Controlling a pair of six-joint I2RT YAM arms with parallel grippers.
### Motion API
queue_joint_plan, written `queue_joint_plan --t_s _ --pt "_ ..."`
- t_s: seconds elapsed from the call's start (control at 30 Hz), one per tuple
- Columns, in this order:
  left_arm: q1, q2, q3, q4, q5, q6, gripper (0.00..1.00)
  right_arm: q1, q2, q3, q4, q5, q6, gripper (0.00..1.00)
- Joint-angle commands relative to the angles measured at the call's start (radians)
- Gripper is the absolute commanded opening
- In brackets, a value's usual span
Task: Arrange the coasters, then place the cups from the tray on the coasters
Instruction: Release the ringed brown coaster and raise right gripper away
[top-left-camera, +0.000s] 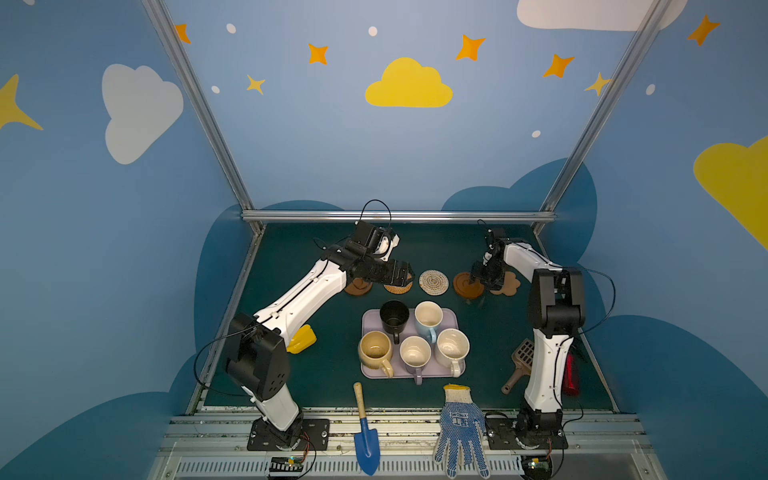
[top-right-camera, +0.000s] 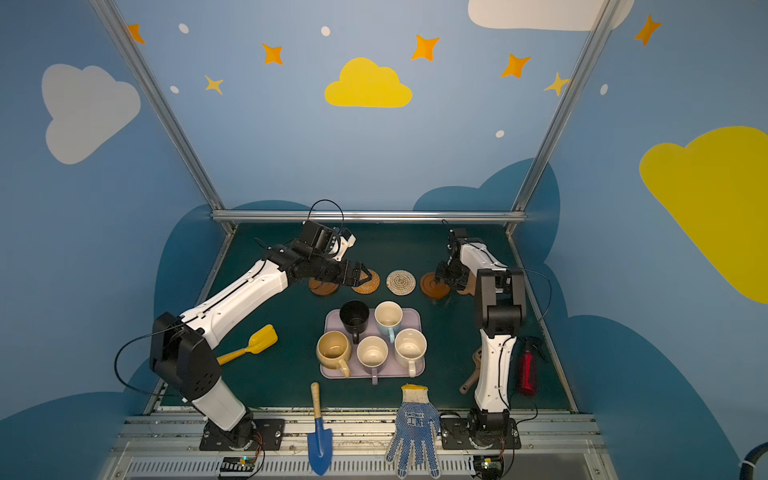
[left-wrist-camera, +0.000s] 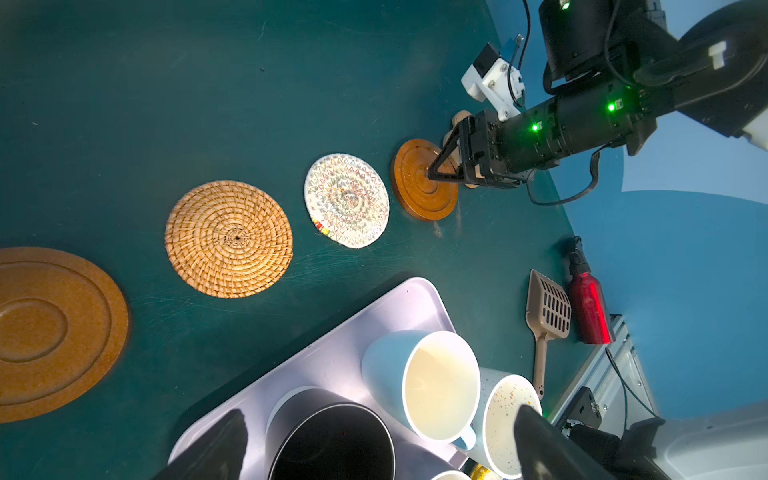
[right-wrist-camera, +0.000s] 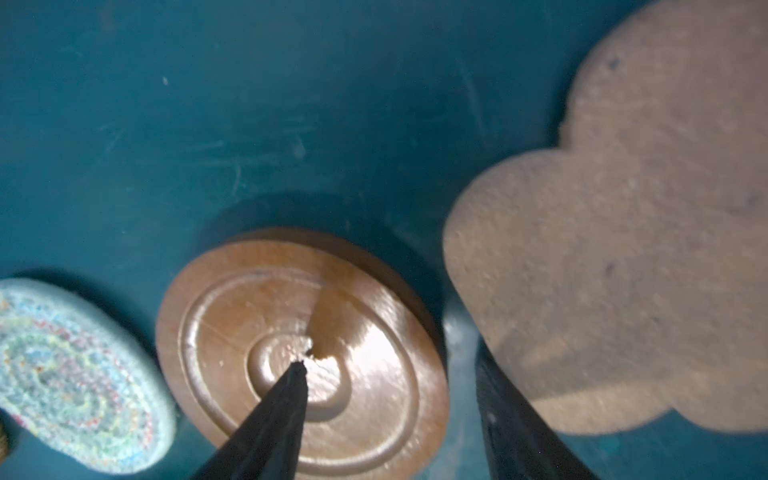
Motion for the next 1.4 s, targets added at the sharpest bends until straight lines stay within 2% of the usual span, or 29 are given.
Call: queue_joint_plan --t_s 0.0,0.13,0.27,0.47,0.63,0.93,1.37 --pt "0.004 -0.022 0.009 0.010 0.019 -0.003 1.00 -0.010 -0.113 -0.043 0.027 -0.029 -0.002 0.65" --pt "0.004 -0.030 0.014 0.008 0.019 -0.003 1.00 -0.019 -0.168 -0.077 0.025 -0.034 -0.007 0.65" --pt "0.004 -0.037 0.013 0.009 0.026 -0.014 1.00 -0.055 -0.174 -0.083 0.008 0.026 -0.023 0.62" --pt "0.004 -0.050 -0.003 0.008 0.027 -0.014 1.00 -0.114 -0.095 -0.019 -0.029 0.033 -0.056 0.46" --pt "0.004 -0.055 -0.011 0.009 0.024 -0.017 1.00 -0.109 -0.056 0.020 -0.066 0.097 -0.102 0.54" --pt "0.004 -0.037 -0.013 0.022 0.042 -0.022 1.00 -0.080 0.000 0.054 -0.104 0.114 -0.164 0.52" --pt "0.004 -0.048 -0.013 0.014 0.034 -0.016 1.00 -0.069 0.049 0.048 -0.099 0.165 -0.162 0.53"
